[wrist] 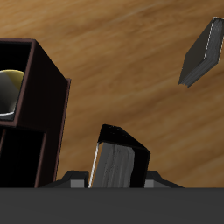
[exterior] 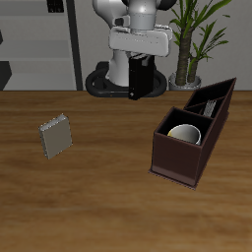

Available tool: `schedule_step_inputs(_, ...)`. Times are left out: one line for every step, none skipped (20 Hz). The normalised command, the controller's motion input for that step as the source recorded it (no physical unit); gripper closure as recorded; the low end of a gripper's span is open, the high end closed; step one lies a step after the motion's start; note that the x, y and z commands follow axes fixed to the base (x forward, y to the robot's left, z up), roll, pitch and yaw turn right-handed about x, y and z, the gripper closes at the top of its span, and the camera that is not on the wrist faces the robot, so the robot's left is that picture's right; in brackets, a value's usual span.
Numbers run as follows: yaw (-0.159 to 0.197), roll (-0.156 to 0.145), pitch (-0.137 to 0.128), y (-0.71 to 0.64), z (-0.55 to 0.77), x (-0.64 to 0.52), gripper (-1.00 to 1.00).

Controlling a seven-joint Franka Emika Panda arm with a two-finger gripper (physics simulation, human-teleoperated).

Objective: Place the white-yellow mug into the left desk caddy's right compartment and place the left black book into the left desk caddy's back compartment and place the right black book into the left desk caddy's front compartment

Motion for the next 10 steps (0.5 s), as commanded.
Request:
schedule_step_inputs(0.058,-0.015,0.009,0.27,0.00,0.06,1.00)
schedule_step_inputs(-0.055,0.014,0.054,0.15,-0.04,0.02,1.00)
schedule_step_inputs(-0.036,0.150,0.090,0.34,-0.08,0.03,1.00)
schedule_step_inputs(0.079,-0.015,0.010,0.35,-0.11,-0.07,1.00)
schedule_step_inputs(0.035,-0.020,0.032,0.33,-0.18,0.00,1.00)
schedule_step_inputs(0.049,0.131,0.107,0.76,-0.27,-0.07,1.00)
schedule_step_inputs(0.051,0.008,-0.006,0.21,-0.04,-0.04,1.00)
schedule_step_inputs(0.039,0.045,0.029,0.34,-0.07,0.08,1.00)
schedule_step_inputs(-0.056,0.005,0.082,0.16,-0.10,0.13,1.00)
schedule_step_inputs(0.046,-0.047,-0.011,0.13,0.03,0.05,1.00)
